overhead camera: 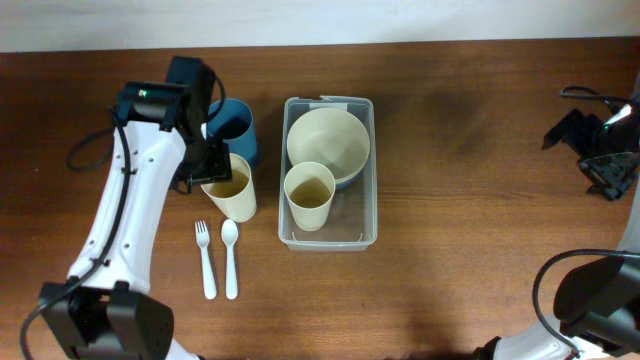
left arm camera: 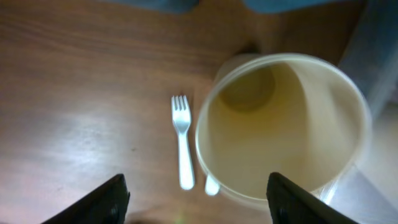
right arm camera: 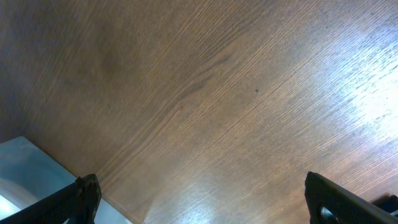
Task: Pack container
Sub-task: 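Move the left gripper to the other beige cup and grasp it, then lift the beige cup and insert it into the cup in the container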
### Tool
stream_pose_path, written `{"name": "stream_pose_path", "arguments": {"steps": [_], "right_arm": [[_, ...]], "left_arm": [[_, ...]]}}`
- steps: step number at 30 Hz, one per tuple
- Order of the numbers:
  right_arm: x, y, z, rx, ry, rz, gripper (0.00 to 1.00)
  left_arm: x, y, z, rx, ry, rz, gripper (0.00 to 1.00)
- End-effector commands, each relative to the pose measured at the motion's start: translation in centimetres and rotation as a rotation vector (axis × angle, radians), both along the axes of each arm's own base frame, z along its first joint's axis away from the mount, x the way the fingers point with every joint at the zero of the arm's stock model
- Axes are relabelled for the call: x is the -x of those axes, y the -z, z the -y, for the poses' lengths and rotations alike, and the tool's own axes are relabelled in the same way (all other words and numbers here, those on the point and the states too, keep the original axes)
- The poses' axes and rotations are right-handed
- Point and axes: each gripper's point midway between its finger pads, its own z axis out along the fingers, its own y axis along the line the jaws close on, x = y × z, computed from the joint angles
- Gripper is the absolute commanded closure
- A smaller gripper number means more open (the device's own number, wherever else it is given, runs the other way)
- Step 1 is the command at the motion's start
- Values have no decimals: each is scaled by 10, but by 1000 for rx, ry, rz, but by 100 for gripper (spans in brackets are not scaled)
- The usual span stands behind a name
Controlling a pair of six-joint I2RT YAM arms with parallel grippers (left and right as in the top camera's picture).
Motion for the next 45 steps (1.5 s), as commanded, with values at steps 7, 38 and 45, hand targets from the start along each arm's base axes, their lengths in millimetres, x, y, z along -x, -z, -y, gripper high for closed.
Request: {"name": "stream_pose_path", "arguments": {"steps": [7, 38, 45], "right_arm": [[1, -11, 2, 22, -2, 29, 1], [1, -11, 2, 22, -2, 29, 1], [1, -11, 2, 22, -2, 29, 1]], "left_arm": [[0, 70, 16, 135, -15, -31, 43], [23, -139, 85, 199, 333, 400, 99], [21, -134, 105, 110, 406, 396, 99]]}}
